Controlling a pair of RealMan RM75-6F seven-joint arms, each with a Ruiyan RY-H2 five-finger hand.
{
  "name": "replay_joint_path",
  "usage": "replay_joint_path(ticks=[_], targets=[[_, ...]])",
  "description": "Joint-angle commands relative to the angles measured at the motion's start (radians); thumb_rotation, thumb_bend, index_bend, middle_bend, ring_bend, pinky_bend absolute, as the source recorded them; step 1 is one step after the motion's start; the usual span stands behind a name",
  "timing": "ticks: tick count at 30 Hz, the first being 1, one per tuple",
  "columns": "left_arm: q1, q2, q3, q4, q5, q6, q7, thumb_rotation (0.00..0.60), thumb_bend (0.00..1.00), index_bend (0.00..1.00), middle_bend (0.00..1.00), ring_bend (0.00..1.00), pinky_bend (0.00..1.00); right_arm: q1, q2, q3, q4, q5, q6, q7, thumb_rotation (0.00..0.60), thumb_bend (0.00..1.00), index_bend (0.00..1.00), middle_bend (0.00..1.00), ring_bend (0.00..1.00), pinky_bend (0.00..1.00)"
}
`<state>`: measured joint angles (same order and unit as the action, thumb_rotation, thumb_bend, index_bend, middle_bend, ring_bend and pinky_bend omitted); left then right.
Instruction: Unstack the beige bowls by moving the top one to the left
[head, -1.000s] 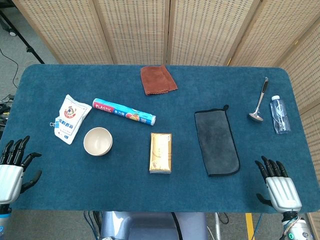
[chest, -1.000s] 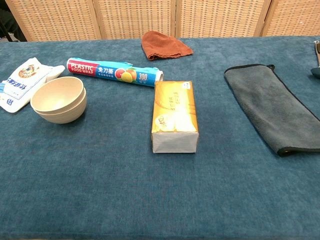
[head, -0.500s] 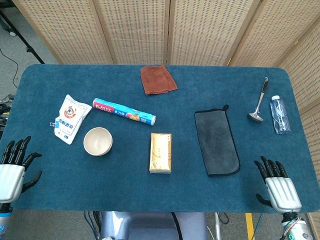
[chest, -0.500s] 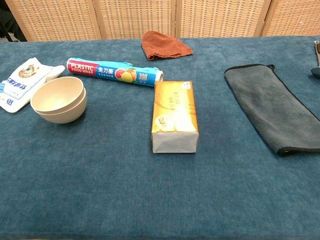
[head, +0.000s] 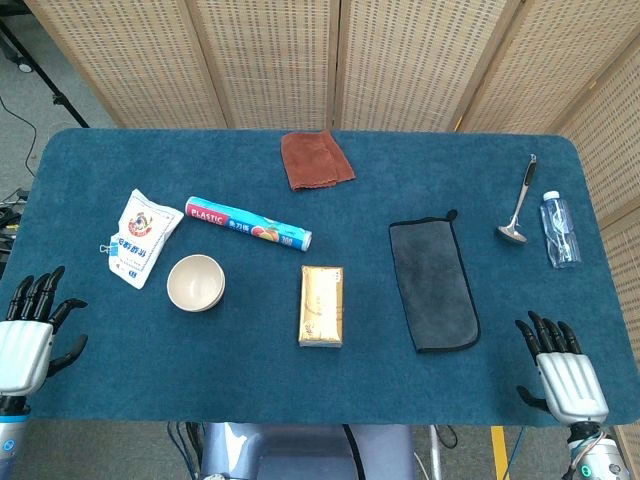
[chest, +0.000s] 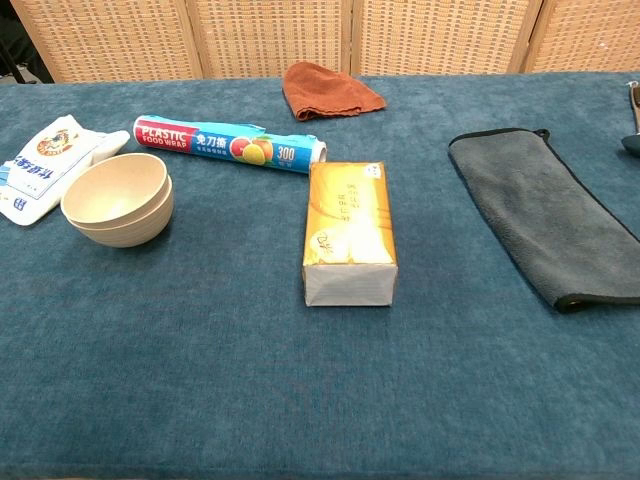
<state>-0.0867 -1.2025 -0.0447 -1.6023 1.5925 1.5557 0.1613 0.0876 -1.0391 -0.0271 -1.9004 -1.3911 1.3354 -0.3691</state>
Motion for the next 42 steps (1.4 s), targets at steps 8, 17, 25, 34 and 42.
replay_joint_path(ticks=[8, 17, 25, 34, 42], targets=[[-0.101, 0.018, -0.060, -0.089, -0.142, -0.194, 0.009, 0.600, 0.26, 0.37, 0.00, 0.05, 0.00, 0.002, -0.007, -0.003, 0.001, 0.002, -0.006, -0.007, 0.600, 0.26, 0.06, 0.00, 0.00, 0.00], [-0.201, -0.017, -0.100, -0.102, -0.235, -0.311, 0.139, 0.600, 0.27, 0.37, 0.00, 0.05, 0.00, 0.004, -0.005, -0.003, 0.004, 0.005, -0.011, 0.003, 0.600, 0.26, 0.06, 0.00, 0.00, 0.00], [-0.264, -0.094, -0.117, -0.068, -0.278, -0.358, 0.196, 0.600, 0.27, 0.37, 0.00, 0.05, 0.00, 0.006, -0.005, -0.004, 0.006, 0.005, -0.014, 0.009, 0.600, 0.26, 0.06, 0.00, 0.00, 0.00], [-0.299, -0.155, -0.109, -0.062, -0.340, -0.389, 0.245, 0.600, 0.27, 0.37, 0.00, 0.05, 0.00, 0.006, -0.002, -0.001, 0.008, 0.008, -0.011, 0.015, 0.600, 0.26, 0.06, 0.00, 0.00, 0.00], [-0.322, -0.186, -0.104, -0.066, -0.370, -0.394, 0.275, 0.600, 0.27, 0.37, 0.00, 0.05, 0.00, 0.006, -0.003, -0.002, 0.008, 0.007, -0.010, 0.016, 0.600, 0.26, 0.06, 0.00, 0.00, 0.00]])
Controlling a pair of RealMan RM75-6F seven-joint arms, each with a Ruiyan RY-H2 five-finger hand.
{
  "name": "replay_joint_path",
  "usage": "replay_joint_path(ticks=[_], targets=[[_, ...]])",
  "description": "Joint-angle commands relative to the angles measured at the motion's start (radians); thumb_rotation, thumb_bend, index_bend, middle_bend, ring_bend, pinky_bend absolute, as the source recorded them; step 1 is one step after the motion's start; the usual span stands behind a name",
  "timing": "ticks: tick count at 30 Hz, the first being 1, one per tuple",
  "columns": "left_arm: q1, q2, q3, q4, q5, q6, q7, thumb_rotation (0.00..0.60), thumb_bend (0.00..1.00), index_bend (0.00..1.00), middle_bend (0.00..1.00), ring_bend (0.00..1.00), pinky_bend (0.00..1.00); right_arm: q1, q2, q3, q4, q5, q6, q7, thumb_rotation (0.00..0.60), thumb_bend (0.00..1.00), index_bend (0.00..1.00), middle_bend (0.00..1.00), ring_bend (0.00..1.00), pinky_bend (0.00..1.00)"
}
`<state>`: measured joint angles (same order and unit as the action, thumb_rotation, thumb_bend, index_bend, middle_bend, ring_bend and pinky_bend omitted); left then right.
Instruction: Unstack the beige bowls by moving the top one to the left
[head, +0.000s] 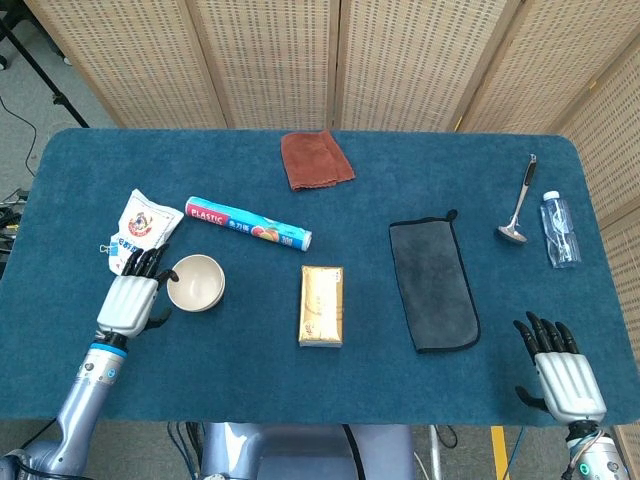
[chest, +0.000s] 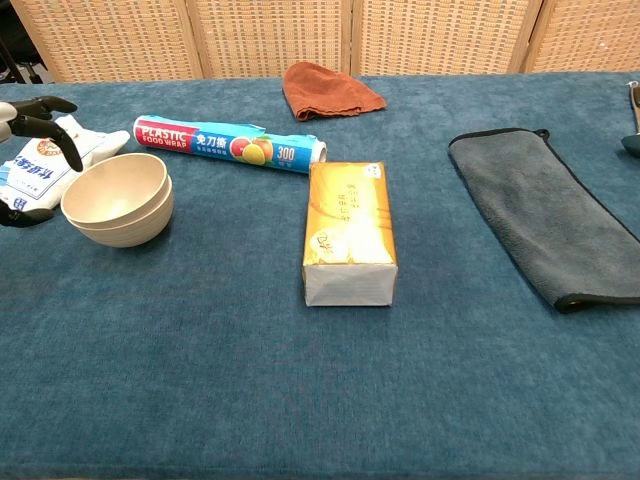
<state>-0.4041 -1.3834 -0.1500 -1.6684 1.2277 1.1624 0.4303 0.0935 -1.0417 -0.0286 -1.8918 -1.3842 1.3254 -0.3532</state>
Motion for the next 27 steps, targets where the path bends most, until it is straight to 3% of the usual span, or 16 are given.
replay_joint_path(ticks=[1, 27], targets=[[-0.008, -0.008, 0.002, 0.000, -0.007, -0.001, 0.009, 0.600, 0.27, 0.37, 0.00, 0.05, 0.00, 0.000, 0.000, 0.000, -0.001, -0.001, 0.001, 0.000, 0.600, 0.26, 0.06, 0.00, 0.00, 0.00], [-0.048, -0.083, 0.033, 0.051, -0.028, 0.007, 0.055, 0.600, 0.28, 0.39, 0.00, 0.05, 0.00, -0.004, 0.010, 0.003, -0.006, -0.007, 0.014, 0.013, 0.600, 0.26, 0.06, 0.00, 0.00, 0.00]])
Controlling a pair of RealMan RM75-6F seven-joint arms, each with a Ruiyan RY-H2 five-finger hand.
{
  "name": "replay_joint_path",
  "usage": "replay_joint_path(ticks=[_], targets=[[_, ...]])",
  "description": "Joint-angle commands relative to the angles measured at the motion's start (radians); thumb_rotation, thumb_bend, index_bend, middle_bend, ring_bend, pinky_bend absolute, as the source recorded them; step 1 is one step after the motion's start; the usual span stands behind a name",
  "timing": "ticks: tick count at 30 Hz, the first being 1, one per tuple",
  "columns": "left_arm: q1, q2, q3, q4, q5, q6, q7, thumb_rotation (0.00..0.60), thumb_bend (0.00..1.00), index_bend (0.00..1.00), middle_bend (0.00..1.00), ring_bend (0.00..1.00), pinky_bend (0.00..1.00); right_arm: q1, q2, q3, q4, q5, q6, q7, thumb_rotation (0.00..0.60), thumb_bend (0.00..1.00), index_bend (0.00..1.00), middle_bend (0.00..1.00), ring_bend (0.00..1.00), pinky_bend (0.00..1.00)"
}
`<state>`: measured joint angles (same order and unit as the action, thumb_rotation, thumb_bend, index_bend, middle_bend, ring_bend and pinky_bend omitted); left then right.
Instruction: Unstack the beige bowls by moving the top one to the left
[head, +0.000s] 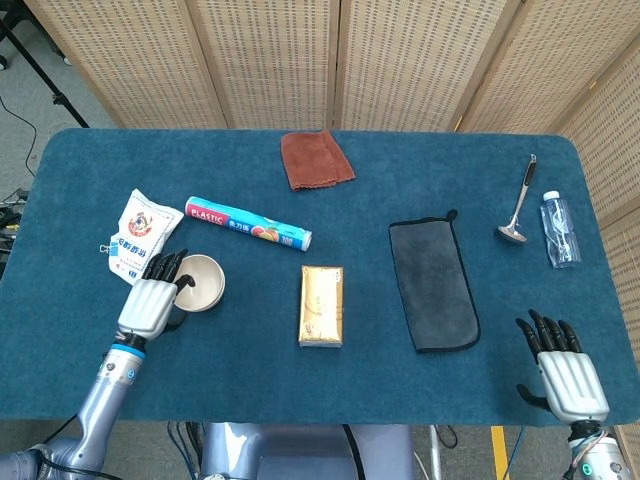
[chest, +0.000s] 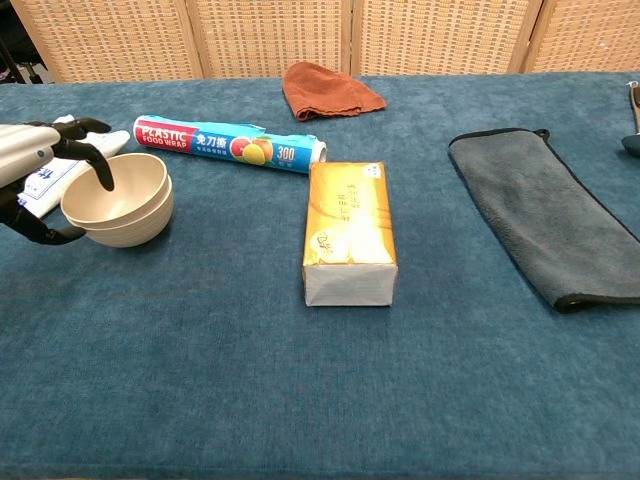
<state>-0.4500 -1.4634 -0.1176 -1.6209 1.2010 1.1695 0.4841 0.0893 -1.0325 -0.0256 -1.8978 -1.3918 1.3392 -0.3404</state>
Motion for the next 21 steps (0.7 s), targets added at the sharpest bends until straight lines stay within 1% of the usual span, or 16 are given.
replay_joint_path(ticks=[1, 13, 21], targets=[[-0.003, -0.005, 0.001, 0.006, -0.003, 0.000, 0.002, 0.600, 0.28, 0.39, 0.00, 0.05, 0.00, 0.000, 0.001, 0.000, -0.001, 0.000, 0.000, 0.001, 0.600, 0.26, 0.06, 0.00, 0.00, 0.00], [-0.009, -0.027, 0.003, 0.028, 0.000, 0.011, -0.012, 0.600, 0.30, 0.43, 0.00, 0.05, 0.00, -0.001, 0.000, -0.001, 0.000, -0.002, 0.000, -0.001, 0.600, 0.26, 0.06, 0.00, 0.00, 0.00], [-0.011, -0.028, 0.005, 0.025, 0.000, 0.014, -0.013, 0.600, 0.30, 0.45, 0.00, 0.05, 0.00, -0.001, 0.000, -0.001, -0.001, -0.001, 0.000, -0.002, 0.600, 0.26, 0.06, 0.00, 0.00, 0.00]])
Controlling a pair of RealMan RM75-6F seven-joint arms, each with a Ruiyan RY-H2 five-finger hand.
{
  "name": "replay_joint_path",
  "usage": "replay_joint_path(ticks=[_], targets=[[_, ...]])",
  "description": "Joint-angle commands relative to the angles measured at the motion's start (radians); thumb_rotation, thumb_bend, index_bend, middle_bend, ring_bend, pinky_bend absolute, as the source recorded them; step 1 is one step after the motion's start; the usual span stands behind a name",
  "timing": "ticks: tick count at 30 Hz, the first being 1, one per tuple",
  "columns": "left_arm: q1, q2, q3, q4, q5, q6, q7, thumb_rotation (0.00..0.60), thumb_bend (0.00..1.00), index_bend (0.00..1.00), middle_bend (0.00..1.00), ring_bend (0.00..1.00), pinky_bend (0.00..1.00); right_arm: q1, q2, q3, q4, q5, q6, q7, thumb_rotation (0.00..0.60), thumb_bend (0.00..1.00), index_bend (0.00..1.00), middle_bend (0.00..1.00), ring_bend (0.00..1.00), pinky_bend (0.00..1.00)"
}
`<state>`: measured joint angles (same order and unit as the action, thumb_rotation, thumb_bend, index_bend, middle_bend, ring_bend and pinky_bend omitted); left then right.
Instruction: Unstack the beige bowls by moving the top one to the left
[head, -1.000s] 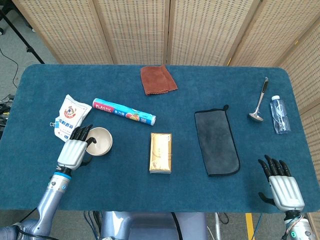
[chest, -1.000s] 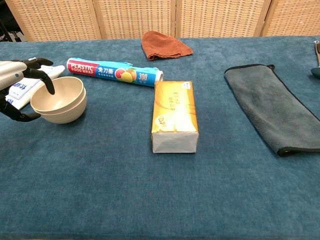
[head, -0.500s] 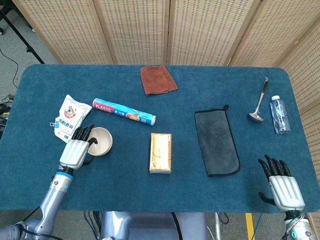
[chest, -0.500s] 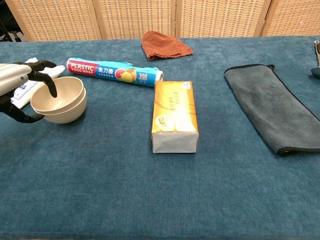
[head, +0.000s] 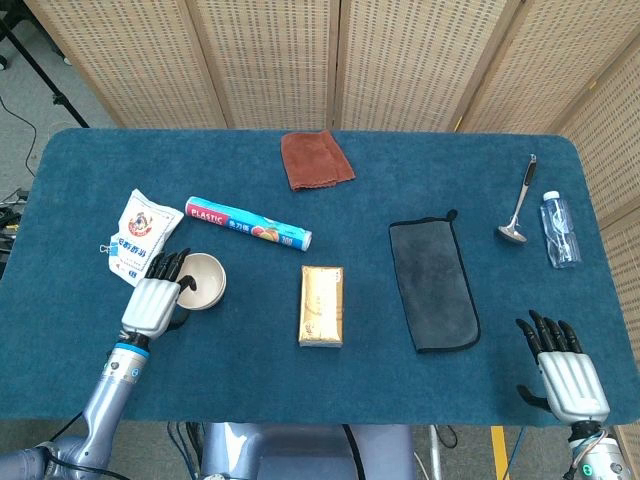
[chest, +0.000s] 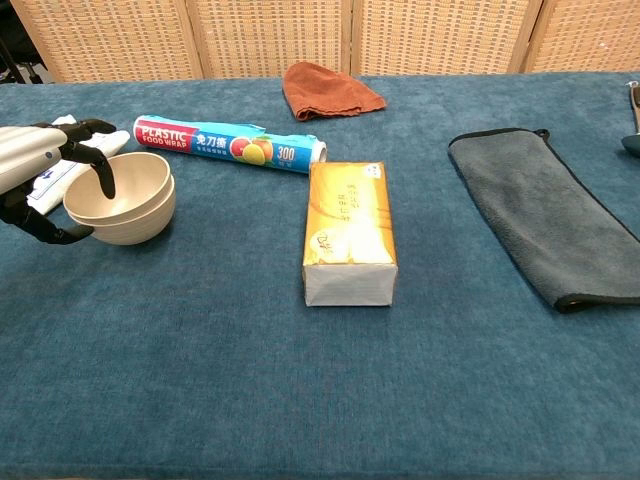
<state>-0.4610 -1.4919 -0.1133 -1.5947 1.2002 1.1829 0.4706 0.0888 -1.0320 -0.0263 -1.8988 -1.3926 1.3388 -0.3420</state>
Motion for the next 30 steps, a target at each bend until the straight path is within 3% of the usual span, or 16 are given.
replay_joint_path(ticks=[1, 30], targets=[[-0.001, 0.000, 0.001, -0.002, 0.001, 0.001, 0.001, 0.600, 0.30, 0.46, 0.00, 0.05, 0.00, 0.000, 0.000, 0.000, 0.001, 0.000, 0.000, 0.000, 0.600, 0.26, 0.06, 0.00, 0.00, 0.00], [0.001, -0.018, 0.008, 0.006, -0.017, 0.011, -0.001, 0.600, 0.32, 0.52, 0.00, 0.05, 0.00, -0.001, 0.003, 0.000, -0.005, 0.004, 0.001, -0.004, 0.600, 0.26, 0.06, 0.00, 0.00, 0.00]])
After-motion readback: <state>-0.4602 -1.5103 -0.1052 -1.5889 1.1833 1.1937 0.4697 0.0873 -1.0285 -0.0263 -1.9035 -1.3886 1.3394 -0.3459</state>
